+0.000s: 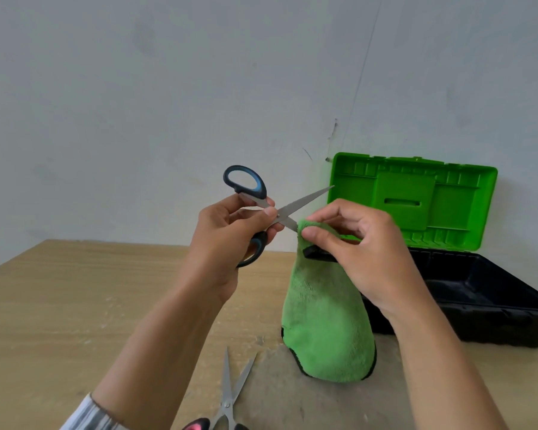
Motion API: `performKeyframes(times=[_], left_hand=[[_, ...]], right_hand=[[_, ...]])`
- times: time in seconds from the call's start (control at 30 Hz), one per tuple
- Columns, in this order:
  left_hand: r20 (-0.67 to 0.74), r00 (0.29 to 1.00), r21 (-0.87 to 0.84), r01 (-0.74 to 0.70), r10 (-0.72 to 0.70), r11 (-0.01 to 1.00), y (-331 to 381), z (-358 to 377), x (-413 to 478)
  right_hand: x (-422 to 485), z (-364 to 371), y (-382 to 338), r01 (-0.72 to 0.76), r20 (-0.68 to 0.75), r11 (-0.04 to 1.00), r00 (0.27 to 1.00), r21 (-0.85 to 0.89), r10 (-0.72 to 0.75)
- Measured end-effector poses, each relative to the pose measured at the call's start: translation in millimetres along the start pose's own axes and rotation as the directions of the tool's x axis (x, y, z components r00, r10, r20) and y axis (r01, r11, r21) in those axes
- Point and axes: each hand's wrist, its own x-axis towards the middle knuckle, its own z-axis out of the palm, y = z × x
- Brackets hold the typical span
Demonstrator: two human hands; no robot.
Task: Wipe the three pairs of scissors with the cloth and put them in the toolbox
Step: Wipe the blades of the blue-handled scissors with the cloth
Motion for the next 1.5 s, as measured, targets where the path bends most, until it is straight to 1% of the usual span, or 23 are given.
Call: performKeyframes(times=[0.1, 0.23, 0.4, 0.57, 0.67, 0.8, 0.9, 0.97, 1.03, 1.1, 1.17, 1.23, 1.3, 1.4, 1.5], left_hand=[[-0.003, 1.000, -0.016, -0.016, 0.016, 1.000, -3, 2, -1], [-0.015, 1.000, -0.025, -0.019, 0.019, 1.000, -6, 4, -1], [0.043, 0.999, 0.032, 0.004, -0.005, 0.999, -4, 1, 0], [0.021, 1.000, 0.038, -0.011, 0.010, 0.999, 0, 1, 0], [0.015, 1.000, 0.034, -0.011, 0.011, 0.999, -1, 2, -2], [-0.011, 1.000, 0.000, -0.009, 0.009, 1.000, 1, 0, 0], [-0.028, 1.000, -0.027, -0.003, 0.002, 1.000, 6, -8, 5], [-0.034, 0.999, -0.018, -0.002, 0.001, 1.000, 11, -18, 8], [-0.032, 0.999, -0.009, 0.001, -0.001, 1.000, 15, -25, 9], [-0.019, 1.000, -0.004, 0.008, -0.008, 1.000, 16, -26, 8], [0.006, 1.000, 0.003, 0.022, -0.022, 1.000, 14, -21, 6], [0.028, 0.999, 0.009, 0.030, -0.030, 1.000, 10, -14, 3], [0.031, 0.999, 0.005, 0.031, -0.031, 1.000, 7, -8, 2], [0.031, 0.999, 0.003, 0.013, -0.013, 1.000, 3, -4, 0], [0.024, 1.000, 0.003, -0.020, 0.020, 1.000, 3, -3, 1]], right_hand=[[-1, 7, -1, 0.015, -0.027, 1.000, 1.000, -0.006, -0.015], [-3, 21, 2, 0.047, -0.137, 0.998, 0.989, -0.038, -0.052], [-4, 24, 2, 0.038, -0.184, 0.999, 0.982, -0.027, -0.043], [-2, 20, 2, -0.013, -0.161, 1.000, 0.987, -0.006, 0.012], [-2, 9, 2, -0.076, -0.054, 0.997, 0.996, 0.028, 0.077], [-3, -8, 2, -0.128, 0.077, 0.991, 0.989, 0.048, 0.124], [-4, -18, 5, -0.159, 0.139, 0.987, 0.978, 0.015, 0.156], [-3, -23, 11, -0.175, 0.108, 0.984, 0.978, -0.040, 0.178], [-2, -27, 16, -0.184, 0.010, 0.981, 0.983, -0.068, 0.185], [-1, -25, 17, -0.155, -0.098, 0.987, 0.984, -0.045, 0.151], [0, -18, 13, -0.081, -0.194, 0.997, 0.978, -0.016, 0.076], [1, -7, 5, 0.001, -0.253, 1.000, 0.967, -0.008, -0.003], [-1, 6, -3, 0.068, -0.261, 0.998, 0.963, -0.017, -0.070], [-3, 22, -7, 0.135, -0.236, 0.988, 0.960, -0.072, -0.148], [-4, 28, -7, 0.144, -0.223, 0.986, 0.962, -0.086, -0.160]])
